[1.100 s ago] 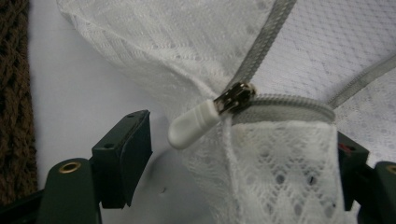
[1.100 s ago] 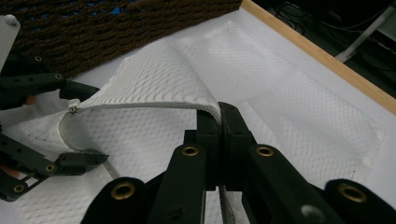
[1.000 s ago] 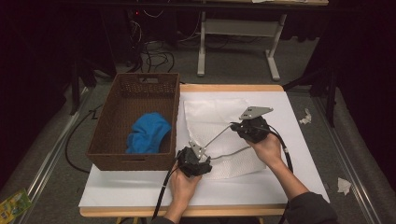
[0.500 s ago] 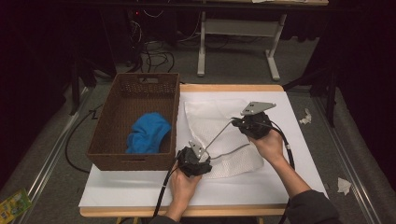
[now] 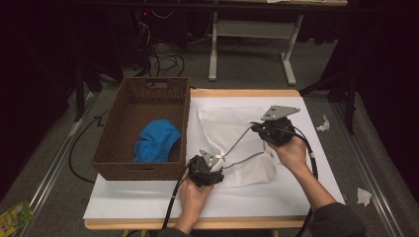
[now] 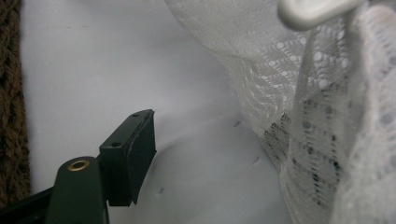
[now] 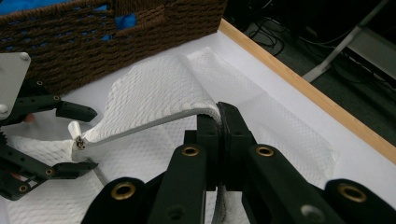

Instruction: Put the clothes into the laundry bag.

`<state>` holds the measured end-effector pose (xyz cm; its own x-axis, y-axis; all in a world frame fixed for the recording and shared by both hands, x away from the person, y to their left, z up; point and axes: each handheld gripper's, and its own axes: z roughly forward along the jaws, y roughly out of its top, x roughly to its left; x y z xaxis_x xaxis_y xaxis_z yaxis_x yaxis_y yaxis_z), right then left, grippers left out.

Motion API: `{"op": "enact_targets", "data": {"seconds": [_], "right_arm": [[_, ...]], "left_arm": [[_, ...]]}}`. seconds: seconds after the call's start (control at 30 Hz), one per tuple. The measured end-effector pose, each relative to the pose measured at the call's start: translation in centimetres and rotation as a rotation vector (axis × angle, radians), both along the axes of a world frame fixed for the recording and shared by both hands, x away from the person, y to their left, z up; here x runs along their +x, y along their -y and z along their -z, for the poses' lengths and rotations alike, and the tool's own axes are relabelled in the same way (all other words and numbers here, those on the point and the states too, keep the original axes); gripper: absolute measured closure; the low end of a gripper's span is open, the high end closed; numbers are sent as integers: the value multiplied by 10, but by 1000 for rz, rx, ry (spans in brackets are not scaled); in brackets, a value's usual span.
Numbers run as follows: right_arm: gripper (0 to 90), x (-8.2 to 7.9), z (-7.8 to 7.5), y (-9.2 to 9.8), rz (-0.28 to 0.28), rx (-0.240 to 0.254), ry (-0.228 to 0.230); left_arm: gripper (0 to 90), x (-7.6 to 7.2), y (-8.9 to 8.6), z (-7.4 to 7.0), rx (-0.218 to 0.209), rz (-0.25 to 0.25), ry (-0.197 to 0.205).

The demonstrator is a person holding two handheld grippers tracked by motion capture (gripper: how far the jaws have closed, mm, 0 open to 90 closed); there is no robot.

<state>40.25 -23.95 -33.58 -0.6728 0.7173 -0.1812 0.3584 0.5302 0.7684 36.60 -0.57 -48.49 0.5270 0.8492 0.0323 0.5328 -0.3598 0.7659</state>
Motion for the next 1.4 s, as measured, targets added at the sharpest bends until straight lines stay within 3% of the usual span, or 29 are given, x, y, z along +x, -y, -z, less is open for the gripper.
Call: {"op": "enact_targets", "data": {"seconds": [0.2, 0.33, 0.7, 0.87, 0.97, 1.07, 1.17, 1.4], "right_arm": [[892, -6, -2, 0, -6, -9, 8], [892, -9, -4, 0, -3, -23, 19], [892, -3, 6, -2, 18, -47, -10], [892, -2, 8, 0, 18, -41, -17], [892, -2, 9, 0, 17, -37, -22], [892, -3, 10, 0, 15, -31, -25], [892, -2, 13, -1, 12, -26, -30], [892, 4, 6, -1, -4, 17, -40]], "left_arm": [[263, -3, 3, 0, 35, -23, 35], [268, -3, 3, -1, 33, -14, 36], [272, -5, 2, -3, 12, 27, 57], [283, -6, 4, -6, 34, 54, 60], [305, -9, 4, -12, 1, 89, 65], [318, -12, 3, -18, 3, 94, 90], [323, -12, 1, -22, -12, 92, 73], [324, -13, 8, -29, 52, 123, 63]]}}
